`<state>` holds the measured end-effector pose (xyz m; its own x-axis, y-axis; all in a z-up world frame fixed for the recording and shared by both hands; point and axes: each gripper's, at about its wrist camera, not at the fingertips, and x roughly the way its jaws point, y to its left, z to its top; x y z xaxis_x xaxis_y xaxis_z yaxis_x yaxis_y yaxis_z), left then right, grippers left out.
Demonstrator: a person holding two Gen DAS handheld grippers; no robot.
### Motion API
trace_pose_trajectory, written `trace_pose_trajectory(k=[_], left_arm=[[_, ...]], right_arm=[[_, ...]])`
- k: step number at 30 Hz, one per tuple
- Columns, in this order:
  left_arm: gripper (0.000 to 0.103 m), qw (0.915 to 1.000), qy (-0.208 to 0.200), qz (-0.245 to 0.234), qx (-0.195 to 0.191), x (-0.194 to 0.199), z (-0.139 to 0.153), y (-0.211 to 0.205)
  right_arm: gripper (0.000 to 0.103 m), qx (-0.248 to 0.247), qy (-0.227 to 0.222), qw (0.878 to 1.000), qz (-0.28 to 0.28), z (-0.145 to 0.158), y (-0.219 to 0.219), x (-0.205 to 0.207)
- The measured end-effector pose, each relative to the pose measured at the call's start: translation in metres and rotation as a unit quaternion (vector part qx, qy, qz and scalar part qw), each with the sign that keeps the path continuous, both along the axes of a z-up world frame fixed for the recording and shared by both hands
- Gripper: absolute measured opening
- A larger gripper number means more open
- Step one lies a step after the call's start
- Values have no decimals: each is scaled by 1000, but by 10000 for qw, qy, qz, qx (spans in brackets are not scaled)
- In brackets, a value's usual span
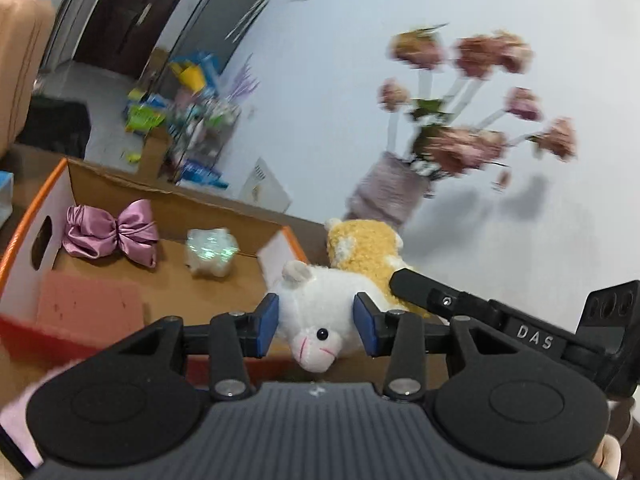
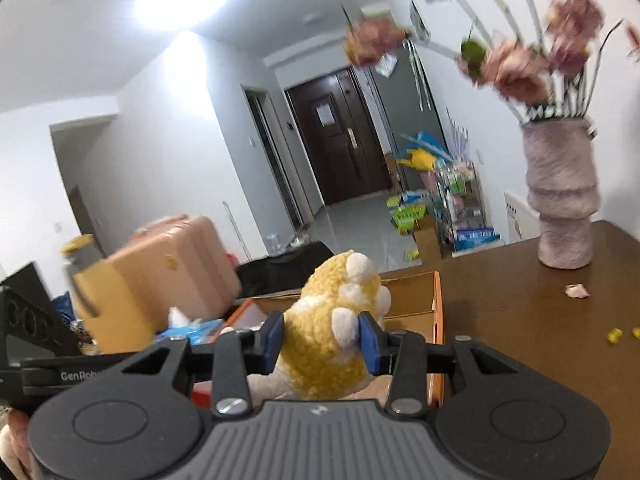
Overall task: Organize soft objects
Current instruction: 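Lift the plush toy with both tools and carry it over the box, then open both tools to drop the plush toy into the box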
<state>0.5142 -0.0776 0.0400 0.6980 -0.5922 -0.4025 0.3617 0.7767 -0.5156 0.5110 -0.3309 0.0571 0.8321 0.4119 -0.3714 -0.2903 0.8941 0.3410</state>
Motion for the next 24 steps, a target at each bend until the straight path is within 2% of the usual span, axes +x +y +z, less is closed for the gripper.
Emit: trace_pose_trajectory(k=[5,9,12,14,17,21,24], left_arm=[[41,9981,538,26,294,58,-45,-6],[39,9954,778,-103,554,70,-69,-12],[39,9953,686,-286,615,69,-75,-17],[45,9954,569,-261,719,66,-73,-20],[45,9954,414,-142,856,57,-63,-16],[49,9942,58,121,1065,31,-26,11],[56,9898,-241,452,1326,7,7,37]], right_arm=[[39,-152,573,9982,-117,-42,8,55],[39,-615,842,9945,-112,-66,20,68],[42,-1138,887,9894,-179,-74,35,62],[41,-1430,752,9864,-295,-73,41,56],[41,-1528,625,9853,-438,-61,42,46],[42,-1520,352,9867,-457,-27,36,26],[50,-1572,53,9865,-447,4,34,3]])
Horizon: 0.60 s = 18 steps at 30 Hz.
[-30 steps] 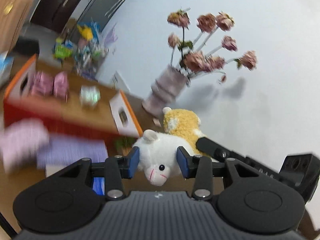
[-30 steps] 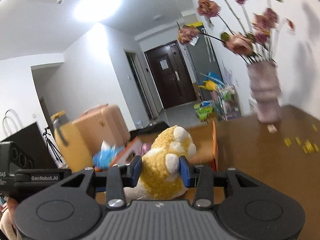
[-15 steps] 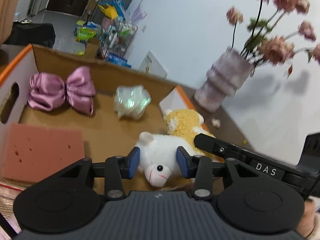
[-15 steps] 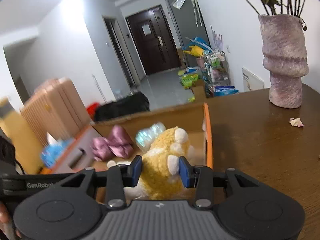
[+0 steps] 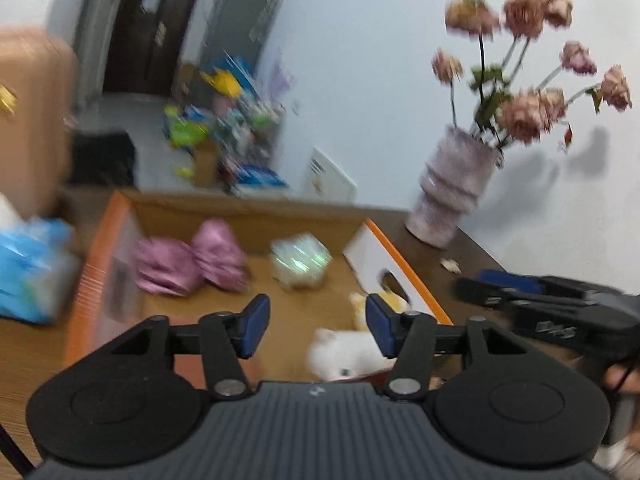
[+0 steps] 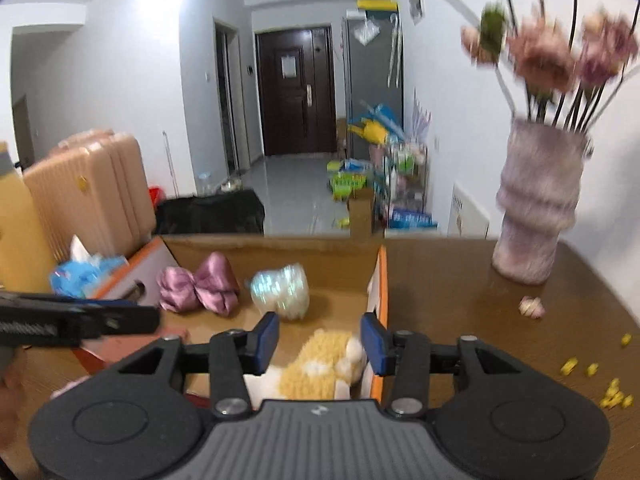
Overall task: Organize soft objects
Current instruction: 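Open both tools to drop the plush toy into the box, then withdraw both tools from the box back toward the table items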
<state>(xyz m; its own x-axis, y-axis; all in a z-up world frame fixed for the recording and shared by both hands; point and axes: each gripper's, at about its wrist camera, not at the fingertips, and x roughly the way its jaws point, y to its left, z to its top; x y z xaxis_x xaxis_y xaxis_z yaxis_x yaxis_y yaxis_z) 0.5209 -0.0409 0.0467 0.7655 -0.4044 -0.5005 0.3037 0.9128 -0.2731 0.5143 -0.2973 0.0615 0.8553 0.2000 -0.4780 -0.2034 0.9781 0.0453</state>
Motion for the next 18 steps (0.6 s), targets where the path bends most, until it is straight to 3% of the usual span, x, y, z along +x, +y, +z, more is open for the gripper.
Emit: trace_pose_trajectory(k=[3,5,7,9,12,18], left_arm=[[61,9969,-404,502,450,-35,28,29],[73,9903,-625,948,802,-57,43,44],[82,9811,-904,1329,1075,-83,53,54],[89,9722,-1242,1543,1246,-107,59,60],[91,9647,-1499,1687,1360,-134,67,65],[95,9605,-1776,1760,1220,-177,82,77]], right_arm=[[56,-106,-276,9995,77,27,-2,-28],[63,-154,-467,9988,78,41,-2,-49],[83,-201,-791,9967,47,52,0,-70],[93,-321,-1230,9919,-31,58,6,-93],[93,-402,-1432,9889,-72,63,17,-115],[96,-340,-1608,9864,15,74,31,-151]])
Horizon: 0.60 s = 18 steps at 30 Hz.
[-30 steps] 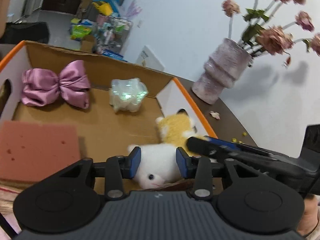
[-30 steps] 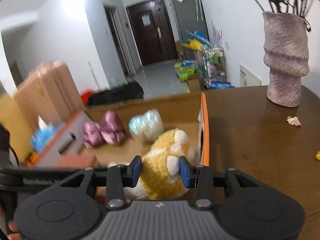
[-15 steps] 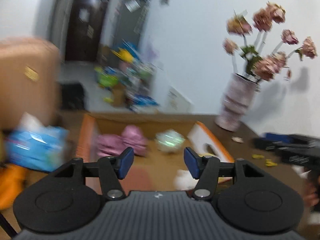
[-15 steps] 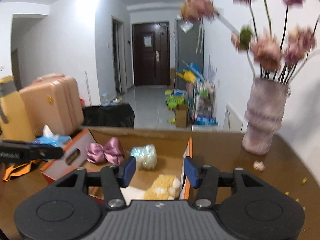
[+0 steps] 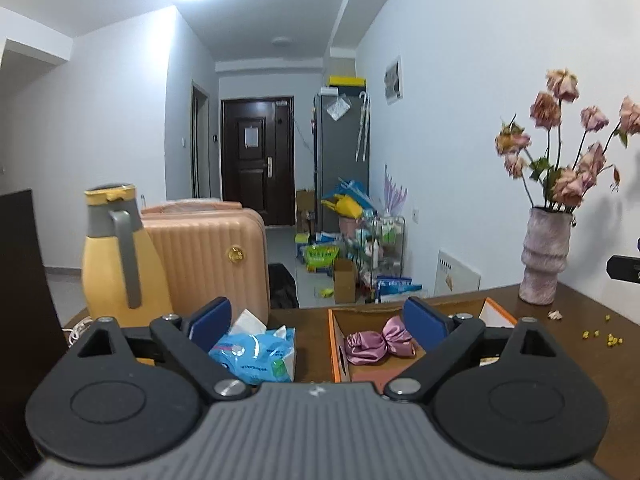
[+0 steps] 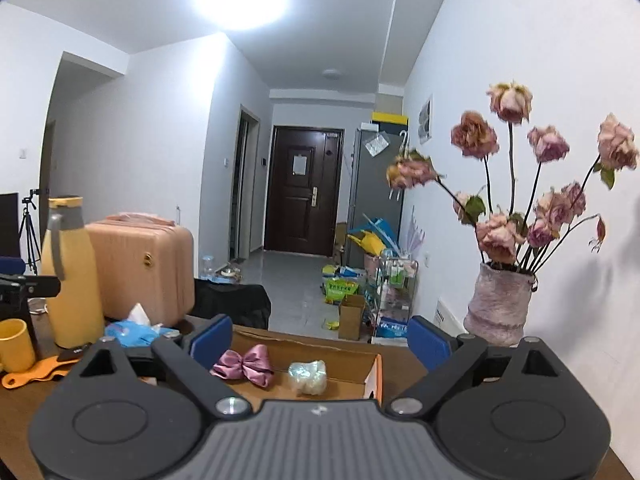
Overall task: Organize soft objects
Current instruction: 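Withdraw both tools from the box back toward the table items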
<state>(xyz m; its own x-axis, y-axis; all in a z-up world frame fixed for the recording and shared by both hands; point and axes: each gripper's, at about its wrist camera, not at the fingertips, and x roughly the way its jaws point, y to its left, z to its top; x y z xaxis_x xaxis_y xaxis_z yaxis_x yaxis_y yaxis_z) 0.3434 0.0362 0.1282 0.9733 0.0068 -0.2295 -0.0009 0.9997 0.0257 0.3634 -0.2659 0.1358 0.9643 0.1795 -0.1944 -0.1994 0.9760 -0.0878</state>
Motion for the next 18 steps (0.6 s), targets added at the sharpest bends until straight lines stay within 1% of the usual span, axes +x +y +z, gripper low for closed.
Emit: trace_pose_trajectory(k=[2,5,9,13,14,16,18], left_arm=[[97,10000,-63,7,12,-14,-2,2],[99,9998,-139,-11,-158,-48,-13,7],[102,9996,-94,-183,-181,-95,-41,6],[103,9989,-16,-405,-239,-146,-82,9],[103,9988,32,-373,-301,-156,-93,12],[103,9982,257,-330,-438,-171,-112,15],[103,9972,533,-320,-423,-175,-124,16]], right_arm=[[96,24,-75,10000,-5,1,3,-15],[97,204,-144,9997,72,-12,5,-45],[97,381,-74,9991,174,-44,9,-94],[97,225,-72,9992,324,-85,15,-146],[97,181,-25,9994,280,-97,16,-161],[97,349,209,9989,240,-117,17,-181],[97,461,568,9963,447,-132,20,-191]])
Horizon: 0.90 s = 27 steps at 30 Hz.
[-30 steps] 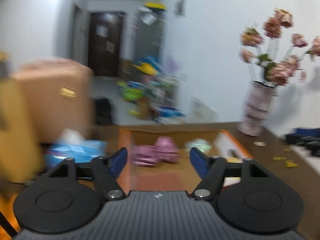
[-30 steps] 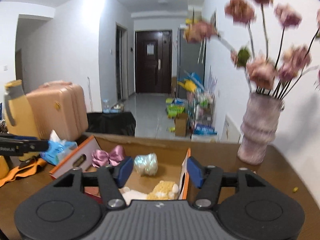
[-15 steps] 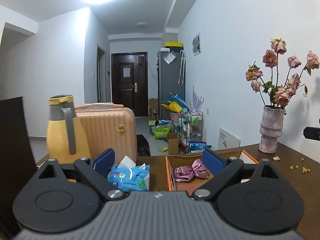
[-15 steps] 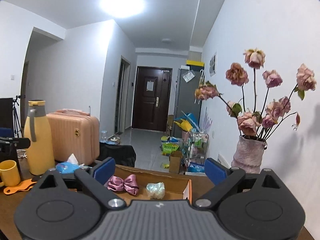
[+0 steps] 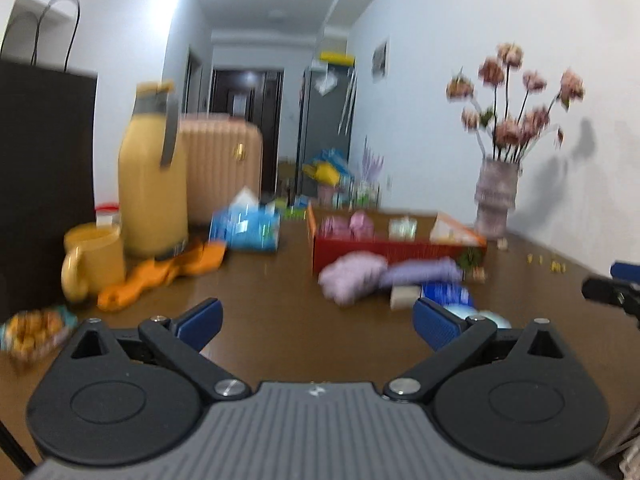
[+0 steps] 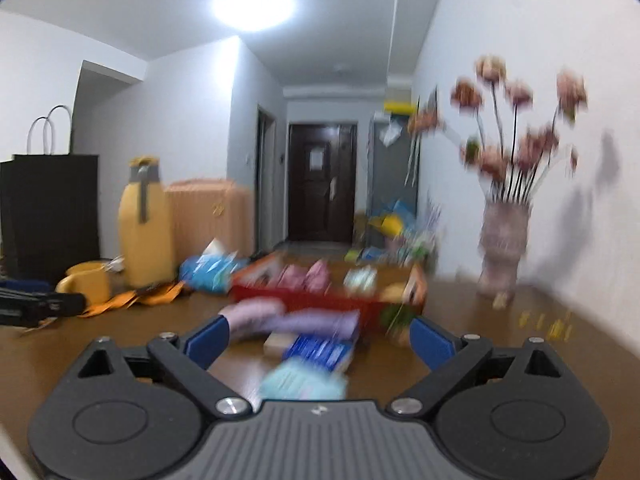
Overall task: Organize soft objects
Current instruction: 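Withdraw both tools from the box back toward the table items, then close the left tool on the white block while the right tool grasps the snack packet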
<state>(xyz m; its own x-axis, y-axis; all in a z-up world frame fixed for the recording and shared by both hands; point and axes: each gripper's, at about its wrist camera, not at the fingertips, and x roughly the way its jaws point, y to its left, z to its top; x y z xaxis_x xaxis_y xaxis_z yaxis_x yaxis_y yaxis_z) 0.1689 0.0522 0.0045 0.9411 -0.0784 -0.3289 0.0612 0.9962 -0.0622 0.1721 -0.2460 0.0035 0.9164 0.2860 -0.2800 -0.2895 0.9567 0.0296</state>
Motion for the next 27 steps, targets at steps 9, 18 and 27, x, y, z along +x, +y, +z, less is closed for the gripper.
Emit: trace_pose_trajectory(k=[9,18,27], left_arm=[[103,9998,166,-140,-5,25,-4,-6],[84,9948,703,-724,-119,108,-24,-52],[56,9796,1763,-579,-774,246,-50,-92]], right_arm=[[97,-135,202,9997,26,-13,11,9],[91,-17,622,9966,-546,-17,-32,94],[84,-114,1126,9920,-563,-28,-73,225]])
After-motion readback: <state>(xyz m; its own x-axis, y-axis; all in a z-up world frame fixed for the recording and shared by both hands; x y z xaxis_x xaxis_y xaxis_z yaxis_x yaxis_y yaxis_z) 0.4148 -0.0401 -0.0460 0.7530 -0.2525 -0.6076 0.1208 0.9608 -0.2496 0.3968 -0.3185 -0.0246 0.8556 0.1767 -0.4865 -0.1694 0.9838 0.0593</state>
